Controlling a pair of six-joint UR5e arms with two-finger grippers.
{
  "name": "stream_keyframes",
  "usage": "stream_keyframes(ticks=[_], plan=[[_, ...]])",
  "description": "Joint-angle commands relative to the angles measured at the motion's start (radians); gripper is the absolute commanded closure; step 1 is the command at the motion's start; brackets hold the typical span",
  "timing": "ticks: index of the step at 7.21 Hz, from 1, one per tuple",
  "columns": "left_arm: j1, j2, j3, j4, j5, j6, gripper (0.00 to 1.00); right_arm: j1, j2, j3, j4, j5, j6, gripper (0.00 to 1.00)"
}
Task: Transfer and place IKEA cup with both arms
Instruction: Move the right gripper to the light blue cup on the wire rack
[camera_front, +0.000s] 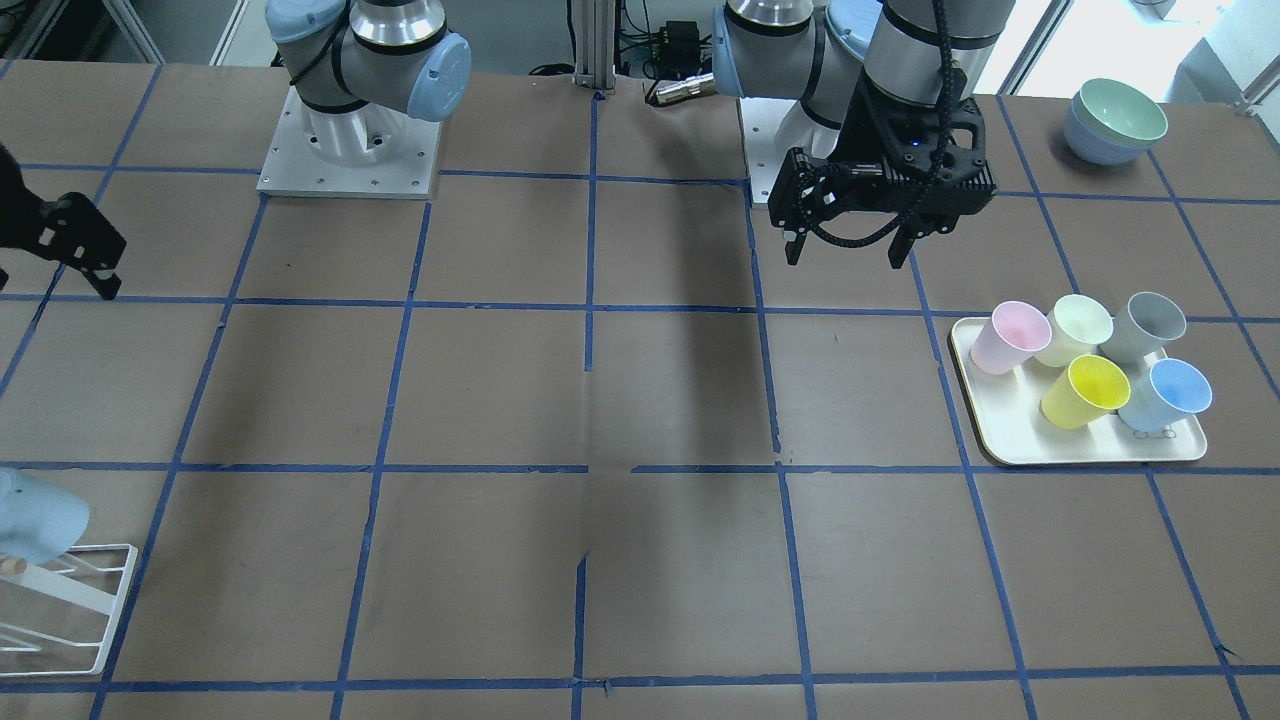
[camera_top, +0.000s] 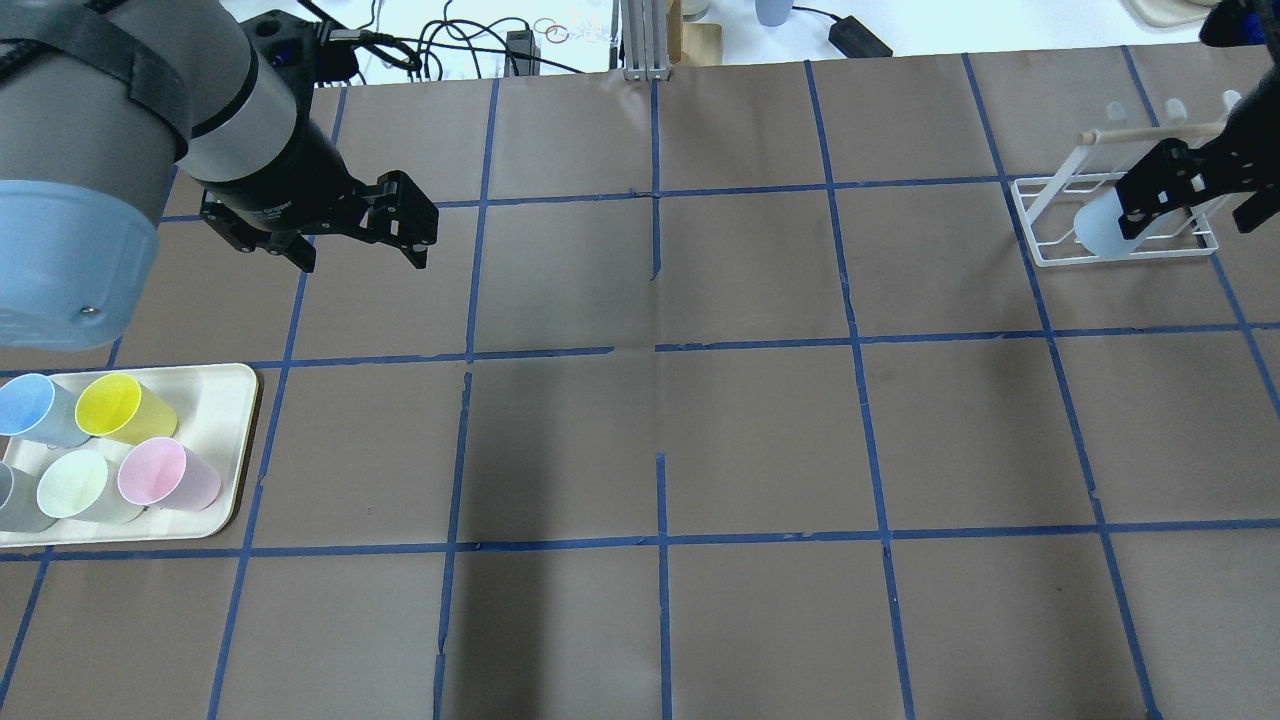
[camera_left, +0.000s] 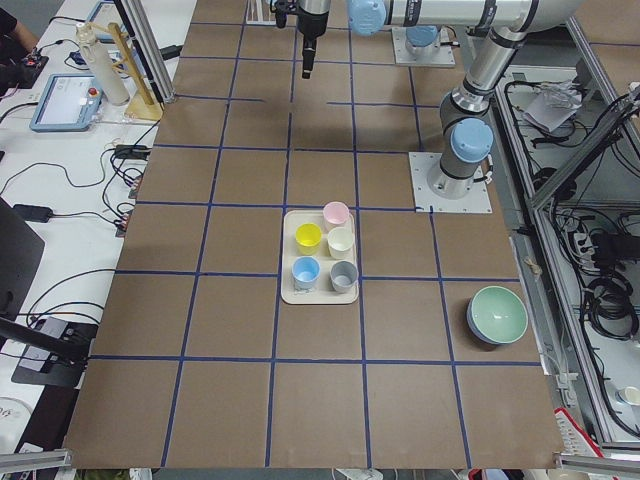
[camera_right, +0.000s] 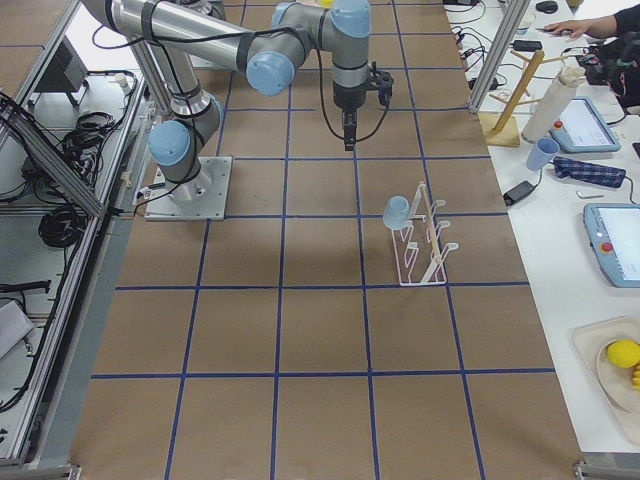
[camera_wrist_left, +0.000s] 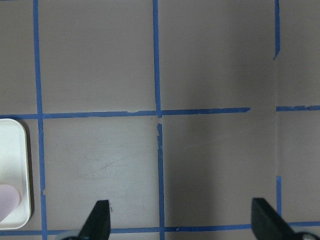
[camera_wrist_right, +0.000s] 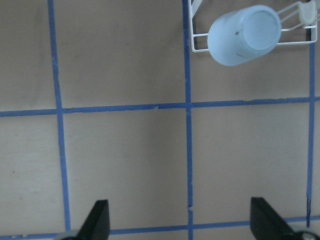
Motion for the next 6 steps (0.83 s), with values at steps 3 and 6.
stream_keyframes(ticks=[3, 6], plan=[[-0.002, 0.003, 0.0, 0.001, -0.001, 0.0, 0.0, -0.068, 0.114, -0.006, -0.152, 0.001, -0.136, 0.0], [-0.002, 0.008, -0.003, 0.0, 0.001, 0.0, 0.0, -0.069, 0.235, -0.006, -0.313, 0.018, -0.158, 0.0]])
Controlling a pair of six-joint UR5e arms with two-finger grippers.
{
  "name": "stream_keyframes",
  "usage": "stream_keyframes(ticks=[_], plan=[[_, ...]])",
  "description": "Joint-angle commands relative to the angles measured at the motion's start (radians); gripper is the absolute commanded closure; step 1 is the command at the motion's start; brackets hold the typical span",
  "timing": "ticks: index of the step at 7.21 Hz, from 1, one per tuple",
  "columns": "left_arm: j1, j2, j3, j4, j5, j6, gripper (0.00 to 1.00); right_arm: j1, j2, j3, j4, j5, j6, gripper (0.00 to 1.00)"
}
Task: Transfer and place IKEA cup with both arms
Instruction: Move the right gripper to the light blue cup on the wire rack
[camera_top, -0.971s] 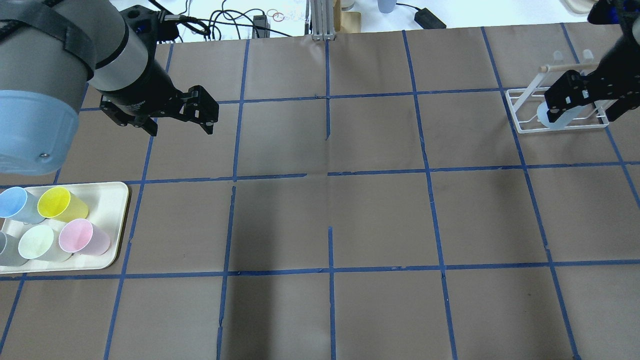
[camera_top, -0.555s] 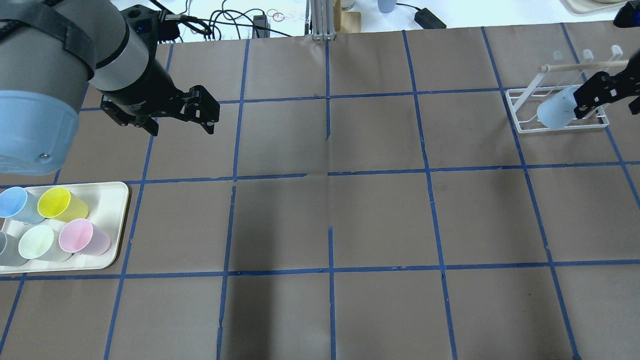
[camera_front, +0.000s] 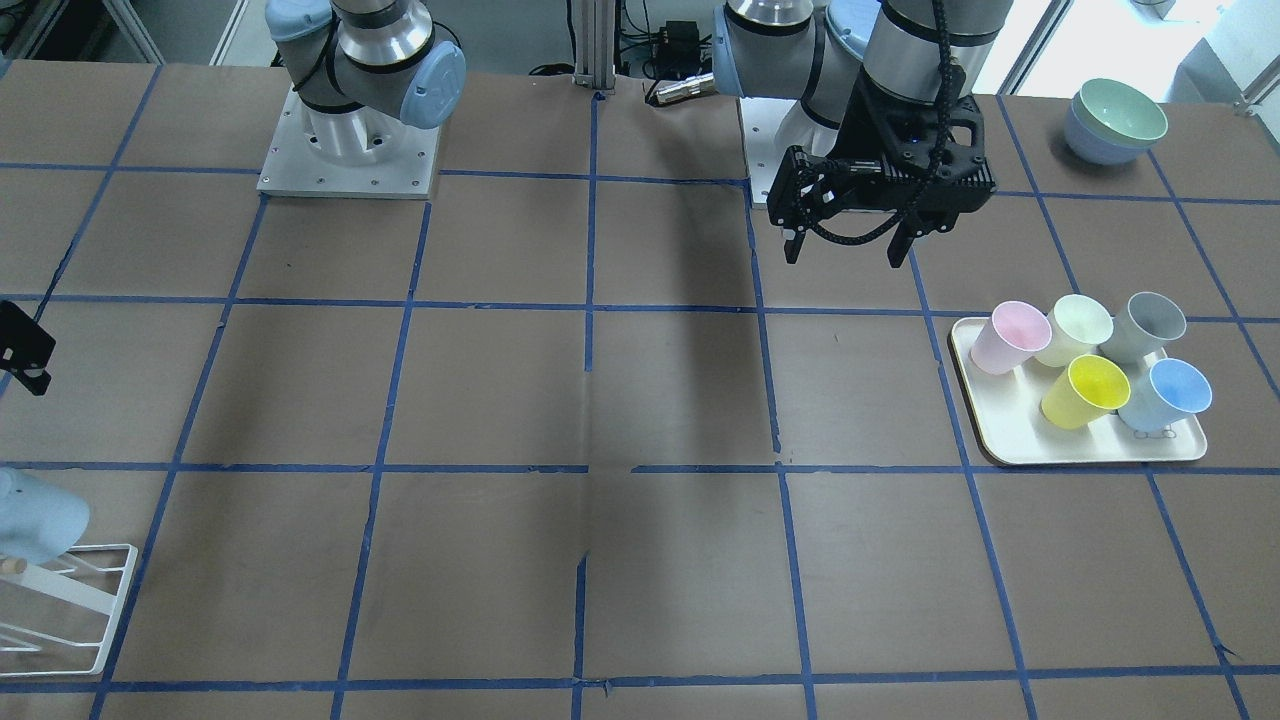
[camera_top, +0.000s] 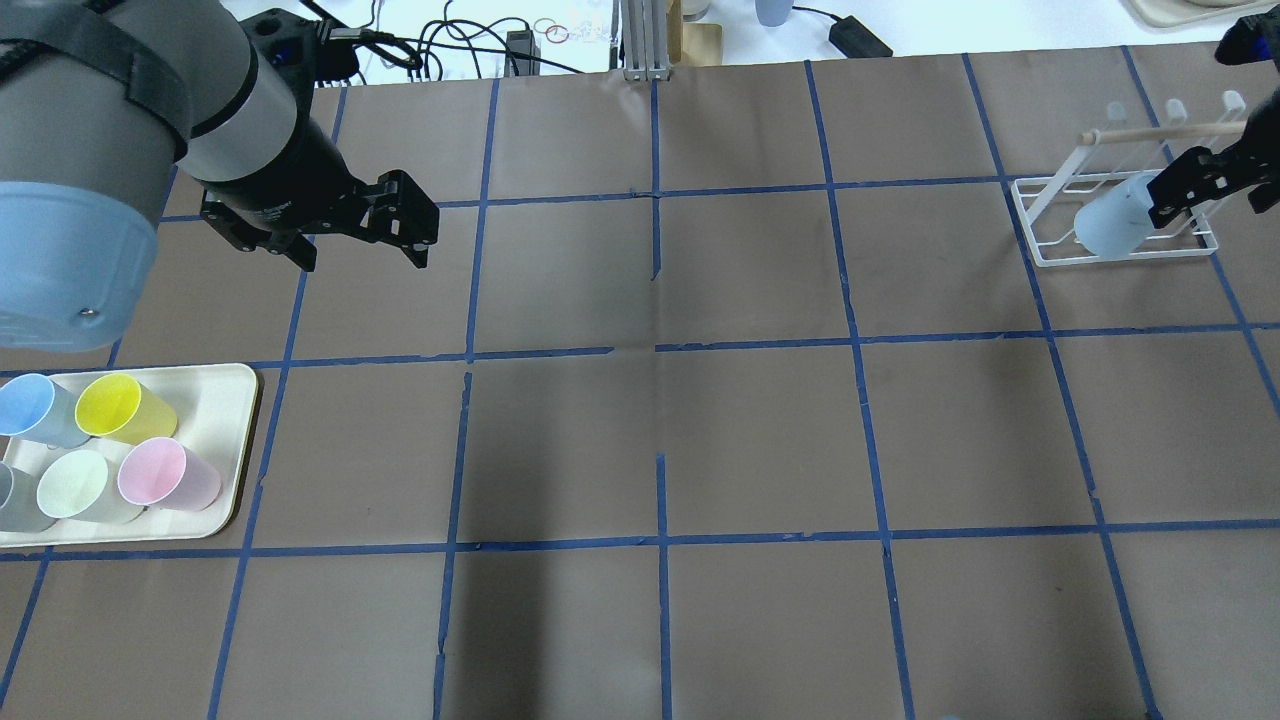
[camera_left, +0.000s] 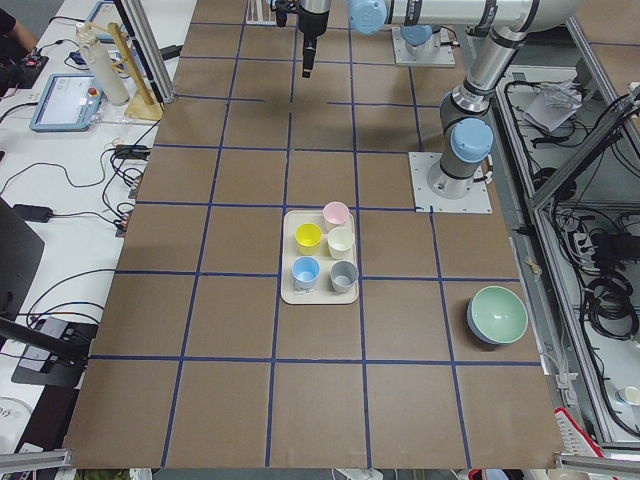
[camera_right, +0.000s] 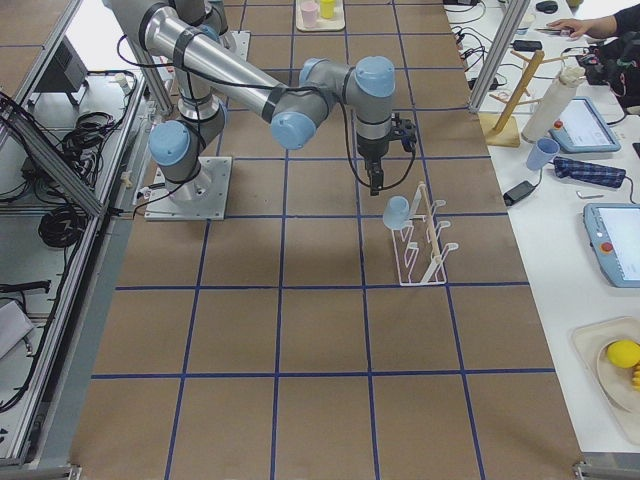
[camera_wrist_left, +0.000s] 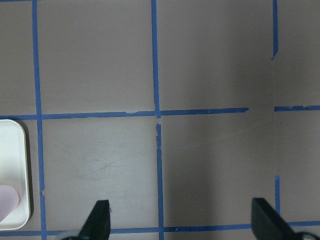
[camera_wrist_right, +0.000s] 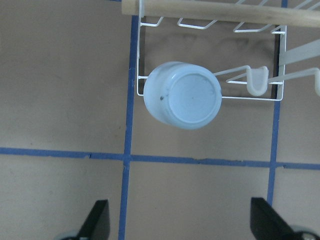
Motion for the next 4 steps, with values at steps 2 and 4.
stream_keyframes(ticks=[2, 4], plan=[[-0.001, -0.003, 0.0, 0.0, 0.002, 0.0, 0.0, 0.0, 0.107, -0.002, -0.16, 0.067, -0.015, 0.0], [-0.001, 0.001, 0.0, -0.002, 0.002, 0.0, 0.0, 0.0, 0.129, -0.002, -0.198, 0.083, -0.105, 0.0]])
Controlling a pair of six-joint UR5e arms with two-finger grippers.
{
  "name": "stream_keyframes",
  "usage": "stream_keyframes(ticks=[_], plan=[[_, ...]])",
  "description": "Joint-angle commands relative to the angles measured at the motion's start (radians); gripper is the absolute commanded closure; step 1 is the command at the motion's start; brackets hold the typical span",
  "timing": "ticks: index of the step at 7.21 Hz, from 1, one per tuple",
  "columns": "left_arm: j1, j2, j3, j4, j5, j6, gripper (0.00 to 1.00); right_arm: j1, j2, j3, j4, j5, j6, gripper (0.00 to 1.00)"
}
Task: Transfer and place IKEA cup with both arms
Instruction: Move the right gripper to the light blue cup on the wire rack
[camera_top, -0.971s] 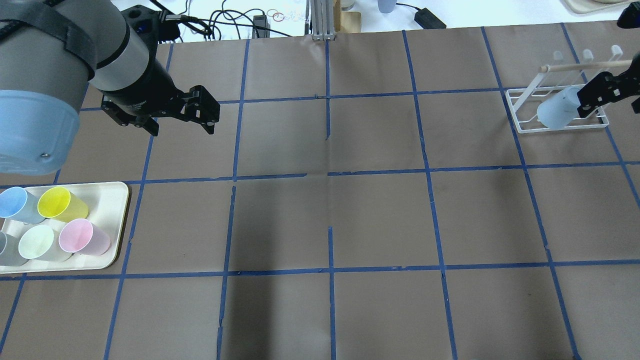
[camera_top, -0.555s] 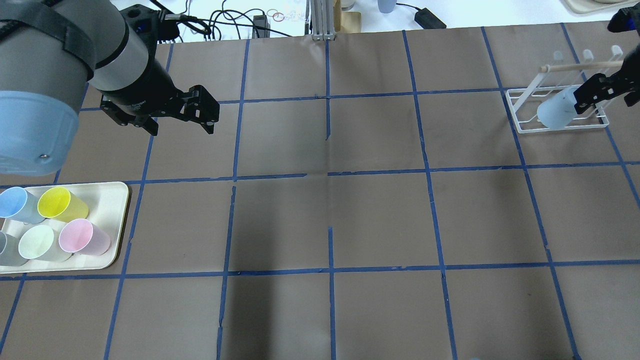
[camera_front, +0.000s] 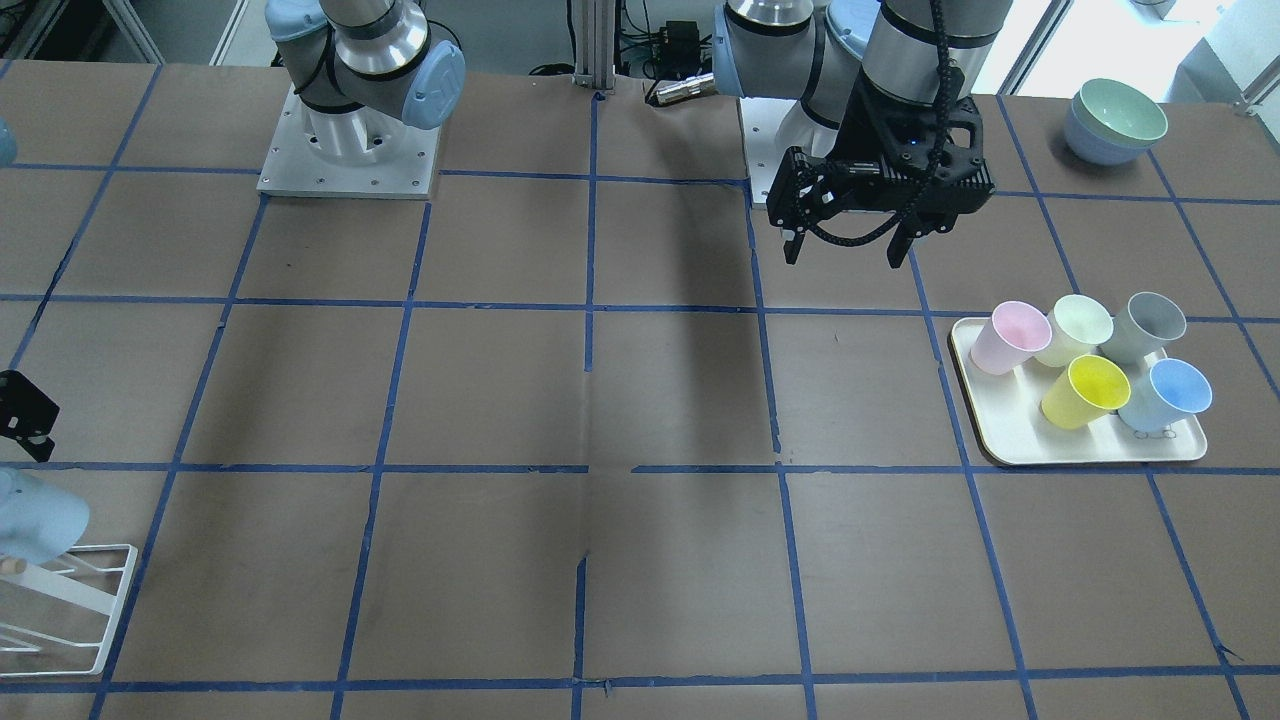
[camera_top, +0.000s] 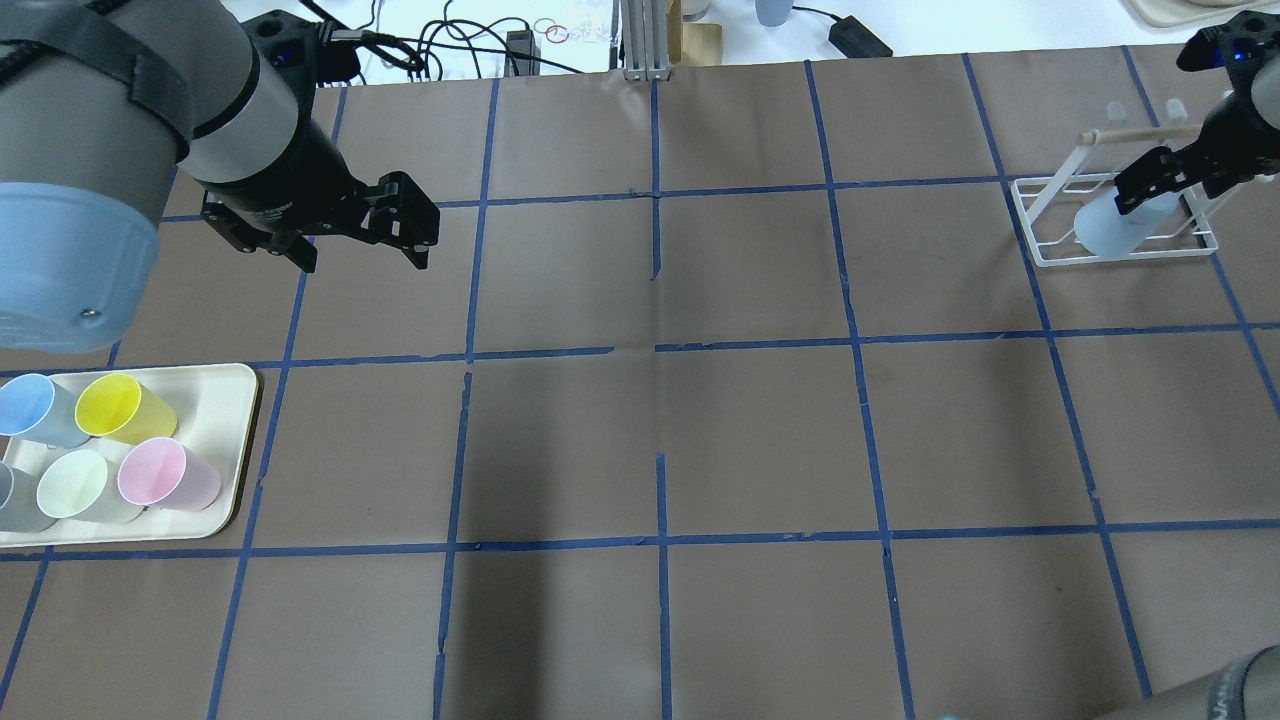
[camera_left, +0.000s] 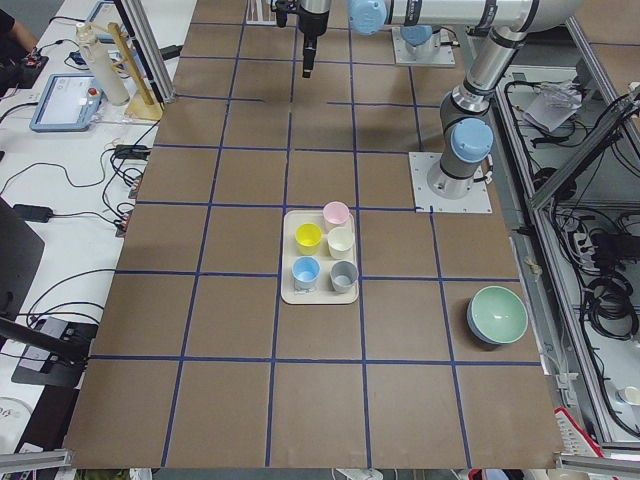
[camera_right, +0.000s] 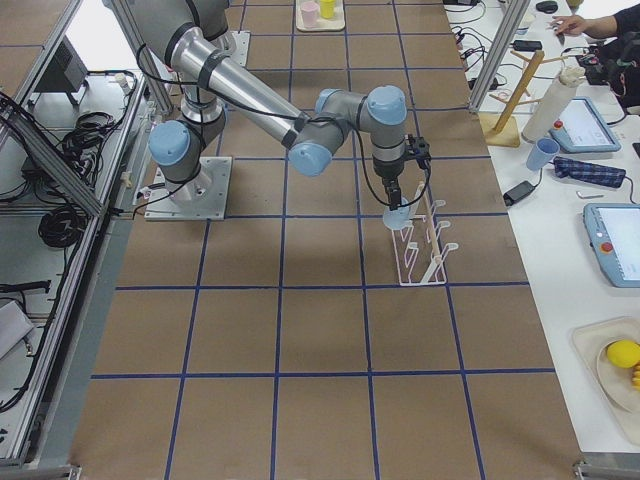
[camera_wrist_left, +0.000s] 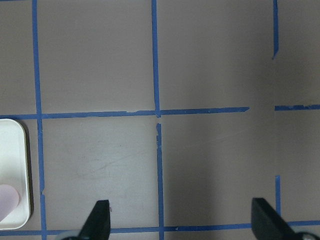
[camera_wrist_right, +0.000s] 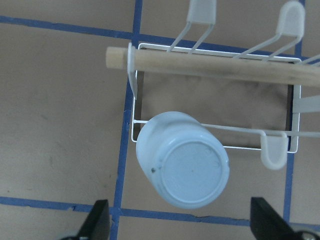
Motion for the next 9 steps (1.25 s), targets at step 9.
stream_keyframes(ticks=[9], plan=[[0.0, 0.003, 0.0, -0.001, 0.002, 0.0, 0.0, 0.0, 0.088, 0.0, -0.089, 0.014, -0.056, 0.11]])
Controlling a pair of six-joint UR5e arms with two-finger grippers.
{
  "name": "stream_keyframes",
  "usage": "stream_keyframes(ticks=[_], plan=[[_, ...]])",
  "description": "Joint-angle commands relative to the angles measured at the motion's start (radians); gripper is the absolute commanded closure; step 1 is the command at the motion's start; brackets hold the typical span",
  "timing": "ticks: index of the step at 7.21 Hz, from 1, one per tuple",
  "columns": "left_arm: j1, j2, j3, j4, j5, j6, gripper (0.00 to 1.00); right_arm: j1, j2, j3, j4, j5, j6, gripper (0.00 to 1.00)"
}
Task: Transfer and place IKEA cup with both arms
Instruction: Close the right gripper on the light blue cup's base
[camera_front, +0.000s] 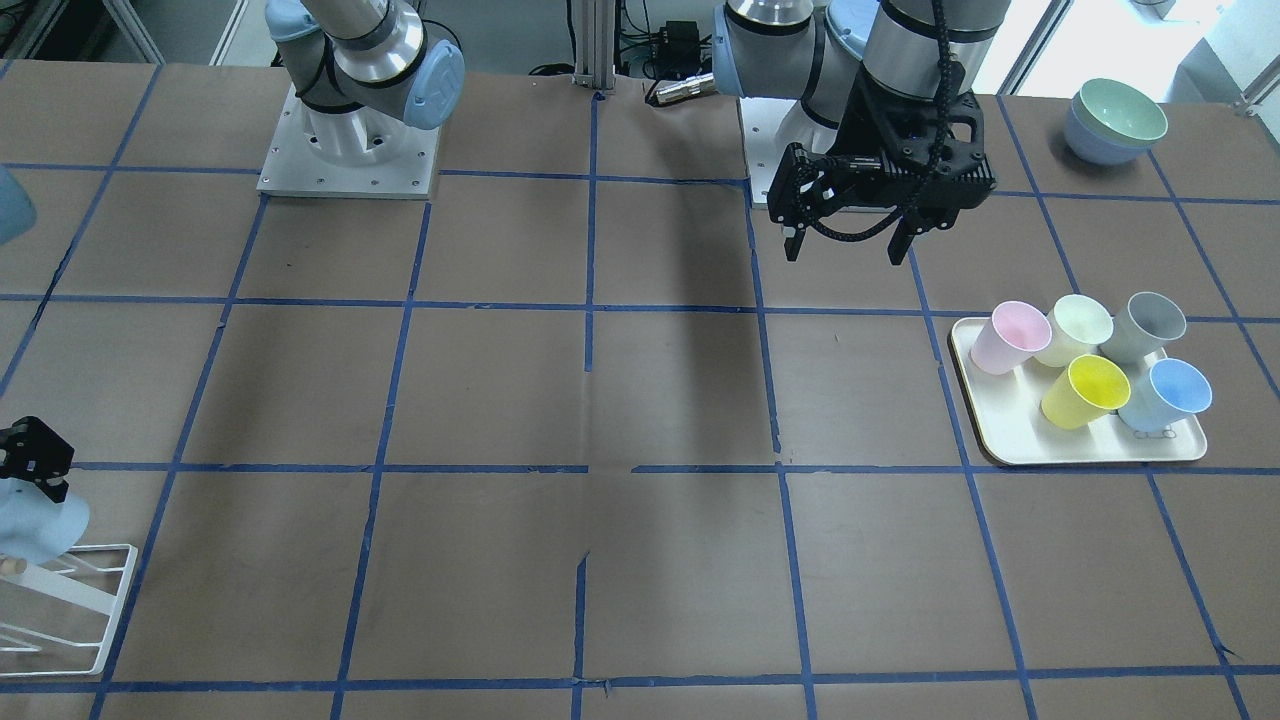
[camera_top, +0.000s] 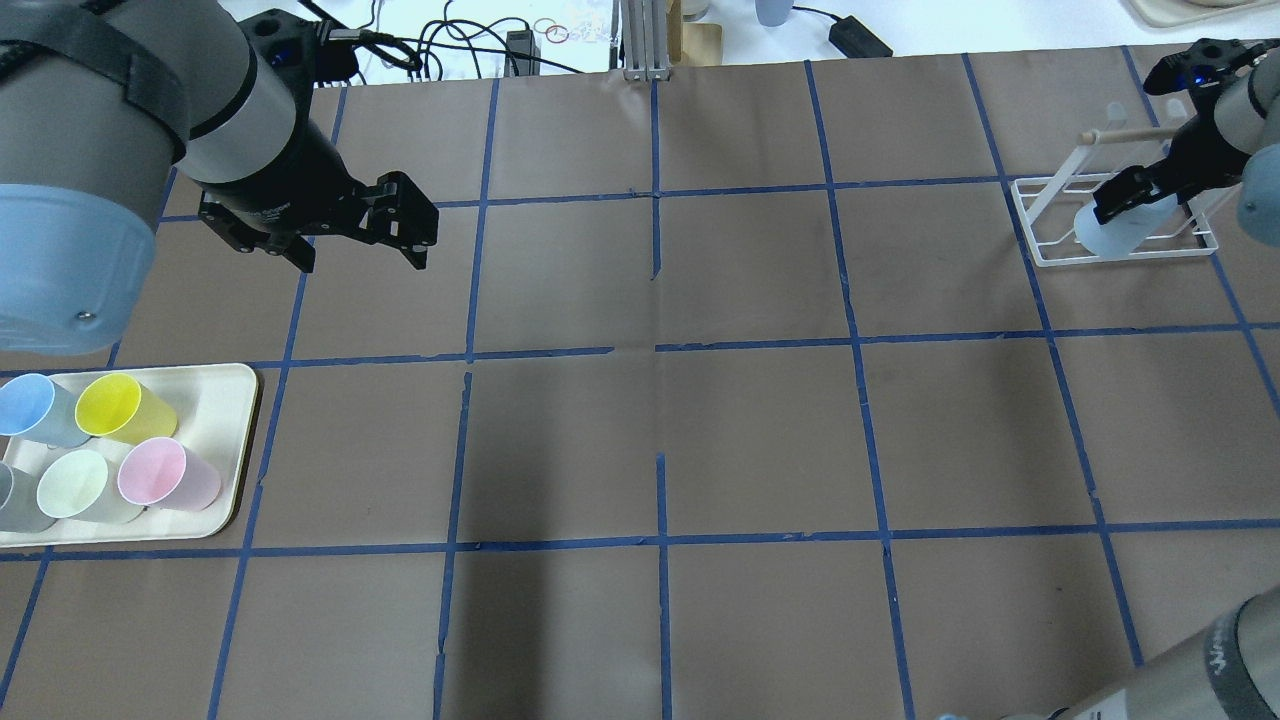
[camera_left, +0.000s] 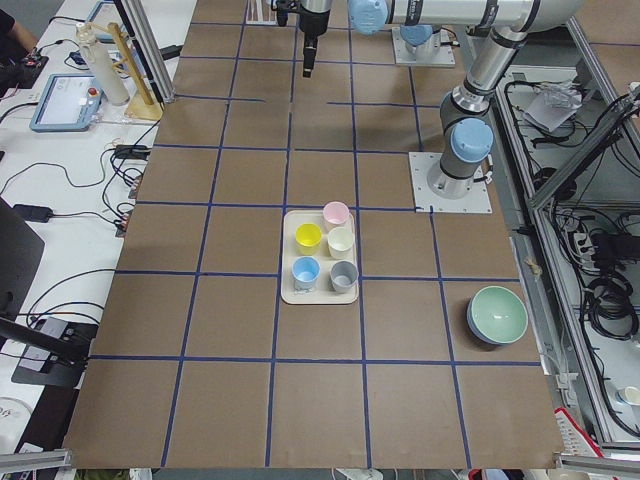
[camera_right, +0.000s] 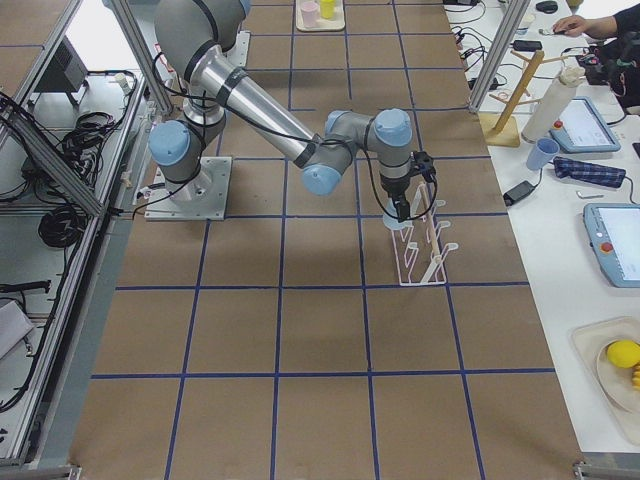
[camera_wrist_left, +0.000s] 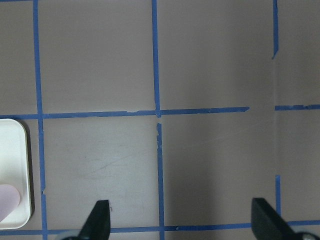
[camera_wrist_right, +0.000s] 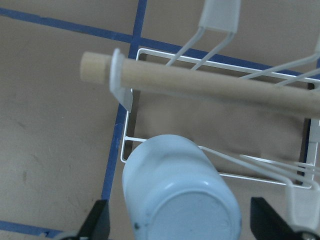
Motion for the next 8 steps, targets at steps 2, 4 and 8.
stream_keyframes(ticks=[2, 4, 8], plan=[[0.0, 0.0, -0.003, -0.001, 0.001, 0.0, 0.0, 0.001, -0.006, -0.001, 0.0, -0.004, 0.002, 0.5], [0.0, 0.008, -0.012, 0.001, 0.004, 0.002, 0.0, 0.001, -0.01, -0.001, 0.002, -0.016, 0.004, 0.89], [0.011, 0.005, -0.009, 0.005, -0.007, 0.003, 0.0, 0.003, -0.085, -0.012, 0.023, -0.018, -0.002, 1.0]])
